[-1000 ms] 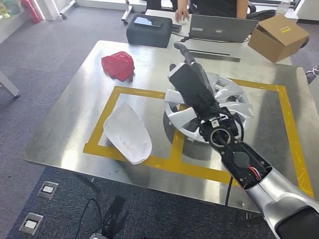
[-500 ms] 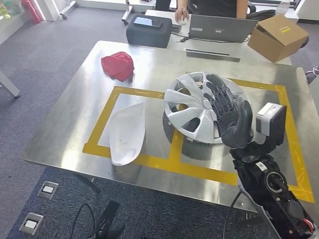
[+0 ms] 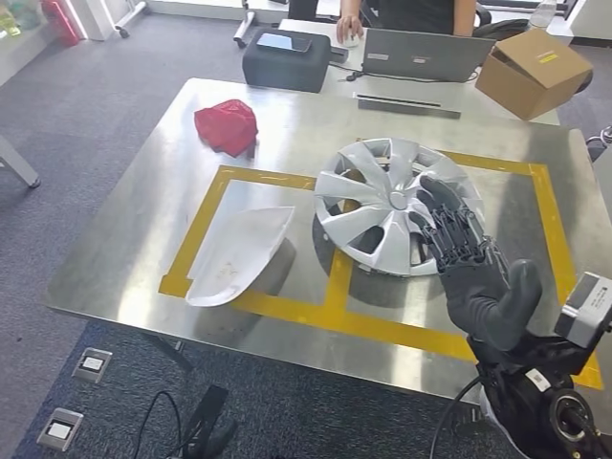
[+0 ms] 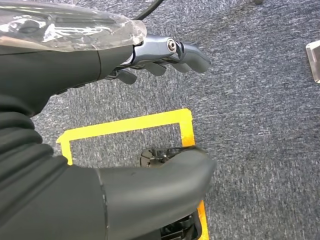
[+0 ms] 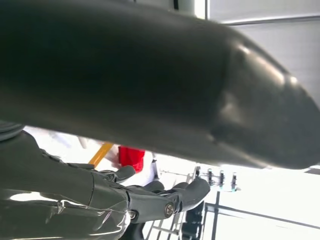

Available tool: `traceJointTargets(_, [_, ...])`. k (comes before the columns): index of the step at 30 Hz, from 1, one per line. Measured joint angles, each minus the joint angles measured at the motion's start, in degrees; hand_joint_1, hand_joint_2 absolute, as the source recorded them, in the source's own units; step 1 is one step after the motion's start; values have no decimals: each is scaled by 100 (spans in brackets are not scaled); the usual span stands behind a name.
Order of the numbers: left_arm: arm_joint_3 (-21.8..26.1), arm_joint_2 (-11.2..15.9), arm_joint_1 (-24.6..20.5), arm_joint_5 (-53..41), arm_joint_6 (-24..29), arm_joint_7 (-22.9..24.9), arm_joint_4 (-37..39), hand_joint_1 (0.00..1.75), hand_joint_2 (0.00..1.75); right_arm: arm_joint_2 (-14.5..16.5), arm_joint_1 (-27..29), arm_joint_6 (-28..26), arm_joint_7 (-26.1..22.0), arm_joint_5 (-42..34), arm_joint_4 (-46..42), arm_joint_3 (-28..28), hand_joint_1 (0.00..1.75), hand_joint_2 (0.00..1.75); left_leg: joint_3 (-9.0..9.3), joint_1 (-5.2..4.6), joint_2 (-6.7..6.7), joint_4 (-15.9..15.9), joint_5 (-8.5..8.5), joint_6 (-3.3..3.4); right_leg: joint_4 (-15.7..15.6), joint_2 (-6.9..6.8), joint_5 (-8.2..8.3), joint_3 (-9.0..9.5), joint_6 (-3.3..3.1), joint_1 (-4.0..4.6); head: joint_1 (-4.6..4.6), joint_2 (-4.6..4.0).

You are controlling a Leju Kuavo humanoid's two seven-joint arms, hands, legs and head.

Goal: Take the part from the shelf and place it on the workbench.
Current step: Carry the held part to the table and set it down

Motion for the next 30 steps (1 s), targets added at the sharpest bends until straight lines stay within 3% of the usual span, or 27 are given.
traceJointTargets(10, [0,2,-6,-8,-6,-9,0,0,0,-8,507,203,-3,114,-260,-10,0,0,3,-40,-4,10,-27,31,-6,-2,-12,15,14,-21,-1,0])
traceJointTargets(17, [0,7,-6,-28,-4,6,0,0,0,-8,635,209,-3,119,-302,-9,0,0,33,-82,3,-2,-50,138,-23,-1,-39,61,119,-85,-1,0])
traceJointTargets(19, [0,7,-11,-40,-2,6,0,0,0,-8,653,197,-1,137,-330,-23,0,0,93,-52,21,-80,-16,186,224,-3,-243,-4,140,-91,6,0])
traceJointTargets(22, [0,-2,-23,-56,1,6,0,0,0,-8,697,165,8,175,-351,-45,0,0,128,-56,36,-117,-5,213,1339,-3,-855,-471,148,-94,17,1])
traceJointTargets(23, [0,-5,-24,-60,1,6,0,0,0,-8,717,157,11,180,-353,-46,0,0,128,-60,37,-114,-5,212,1638,-4,-950,-601,155,-97,17,1])
traceJointTargets(24, [0,-7,-23,-62,1,6,0,0,0,-8,736,149,12,183,-353,-46,0,0,126,-59,37,-108,-4,211,1738,-5,-923,-639,161,-100,17,1])
traceJointTargets(25, [0,-8,-22,-66,1,6,0,0,0,-8,751,141,13,186,-353,-48,0,0,124,-54,36,-96,-4,207,1607,-7,-782,-566,165,-105,17,1])
traceJointTargets(28, [0,-15,-27,-82,2,7,0,0,0,-8,786,118,11,198,-367,-68,0,0,107,-46,15,-37,8,144,441,-4,-214,23,143,-109,17,1])
traceJointTargets(30, [0,-20,-34,-99,5,8,0,0,0,-8,813,98,7,206,-396,-93,0,0,90,-54,-4,-21,47,52,112,14,-101,151,80,-80,10,0])
